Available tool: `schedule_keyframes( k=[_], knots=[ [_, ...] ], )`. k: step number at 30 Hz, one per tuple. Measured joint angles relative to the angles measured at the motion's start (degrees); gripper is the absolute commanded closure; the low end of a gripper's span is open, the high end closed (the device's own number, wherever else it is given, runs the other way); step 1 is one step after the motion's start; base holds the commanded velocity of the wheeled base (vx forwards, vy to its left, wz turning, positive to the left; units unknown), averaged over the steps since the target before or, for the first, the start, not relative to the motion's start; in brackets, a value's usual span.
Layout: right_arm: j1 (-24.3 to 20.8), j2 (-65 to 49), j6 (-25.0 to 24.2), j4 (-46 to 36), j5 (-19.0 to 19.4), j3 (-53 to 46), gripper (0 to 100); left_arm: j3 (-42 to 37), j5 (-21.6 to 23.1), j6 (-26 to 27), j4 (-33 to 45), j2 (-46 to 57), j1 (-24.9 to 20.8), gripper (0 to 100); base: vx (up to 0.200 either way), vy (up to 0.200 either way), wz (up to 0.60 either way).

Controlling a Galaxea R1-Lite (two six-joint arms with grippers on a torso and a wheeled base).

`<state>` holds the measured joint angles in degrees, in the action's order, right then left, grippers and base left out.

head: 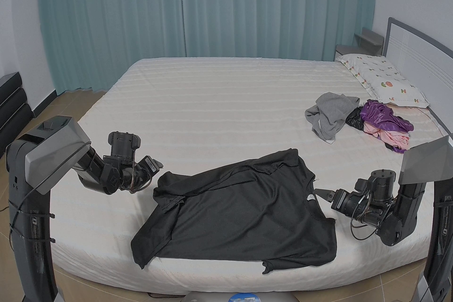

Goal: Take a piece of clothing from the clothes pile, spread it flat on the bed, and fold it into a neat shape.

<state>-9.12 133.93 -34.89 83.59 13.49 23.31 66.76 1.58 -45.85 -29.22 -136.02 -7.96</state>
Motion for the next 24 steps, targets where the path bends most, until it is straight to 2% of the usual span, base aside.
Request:
schedule_keyframes(
  k=[9, 10, 19, 24],
  knots=[
    [-1.6, 0.6, 0.0, -8.5, 0.0, 8.3, 0, -5.4, 4.8, 5.7, -0.8, 0.9, -1.6, 0, 0.0, 0.0, 0.0],
    [-1.8, 0.7, 0.0, -9.4, 0.0, 9.2, 0, -5.8, 5.0, 5.9, -0.8, 0.9, -2.1, 100, 0.0, 0.0, 0.0],
    [-2.5, 1.4, 0.5, -20.2, -0.3, 18.7, 0, -4.2, 4.3, 7.7, -0.9, -0.1, -4.5, 100, 0.0, 0.0, 0.0],
    [-2.5, 2.9, 1.1, -24.4, -1.5, 25.9, 0, -0.4, 1.2, 7.9, -1.3, -0.9, -4.3, 100, 0.0, 0.0, 0.0]
  ],
)
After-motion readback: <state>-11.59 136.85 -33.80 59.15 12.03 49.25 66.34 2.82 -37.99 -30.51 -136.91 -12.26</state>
